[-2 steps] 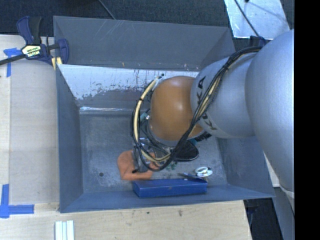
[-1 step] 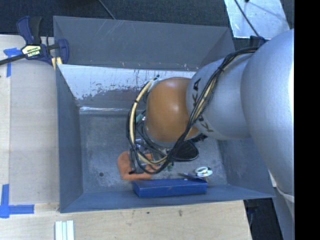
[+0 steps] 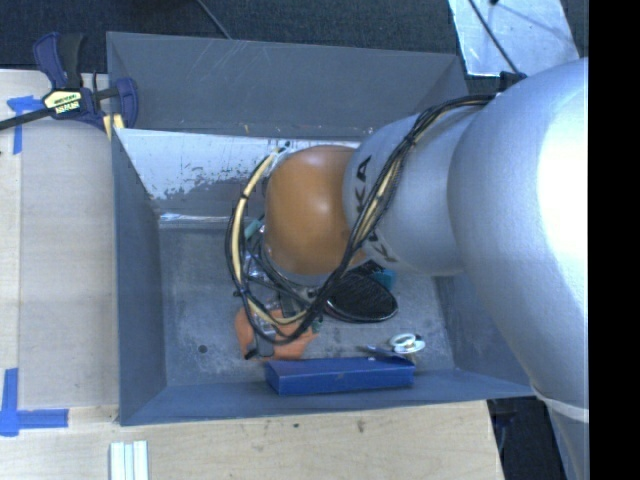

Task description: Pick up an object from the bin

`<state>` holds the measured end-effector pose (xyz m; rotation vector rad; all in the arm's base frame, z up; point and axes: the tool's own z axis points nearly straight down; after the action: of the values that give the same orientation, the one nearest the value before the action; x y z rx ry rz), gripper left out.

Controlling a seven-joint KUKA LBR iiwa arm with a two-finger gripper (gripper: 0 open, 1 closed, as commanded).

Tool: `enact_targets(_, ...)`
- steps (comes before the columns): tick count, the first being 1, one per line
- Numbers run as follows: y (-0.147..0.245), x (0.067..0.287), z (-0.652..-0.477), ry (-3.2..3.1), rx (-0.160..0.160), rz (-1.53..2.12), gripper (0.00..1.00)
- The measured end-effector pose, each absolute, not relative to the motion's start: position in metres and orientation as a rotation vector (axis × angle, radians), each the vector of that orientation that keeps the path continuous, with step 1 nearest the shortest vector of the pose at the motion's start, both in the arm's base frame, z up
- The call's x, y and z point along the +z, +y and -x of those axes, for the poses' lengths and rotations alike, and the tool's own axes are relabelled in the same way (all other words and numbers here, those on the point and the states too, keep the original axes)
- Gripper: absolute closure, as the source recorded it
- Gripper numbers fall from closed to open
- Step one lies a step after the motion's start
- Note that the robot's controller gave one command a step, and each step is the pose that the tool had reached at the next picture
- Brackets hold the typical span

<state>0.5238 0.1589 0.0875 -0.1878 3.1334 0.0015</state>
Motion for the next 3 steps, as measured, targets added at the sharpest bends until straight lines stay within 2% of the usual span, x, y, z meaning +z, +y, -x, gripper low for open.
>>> enact_targets(1,0.159,0.088,-0.524,3.133,0.001,0.187,0.0)
enact_targets(2,0.128,0.078,-0.512,3.132,0.005,0.134,0.0)
enact_targets(3,0.103,0.072,-0.508,3.137,0.001,-0.057,1.0)
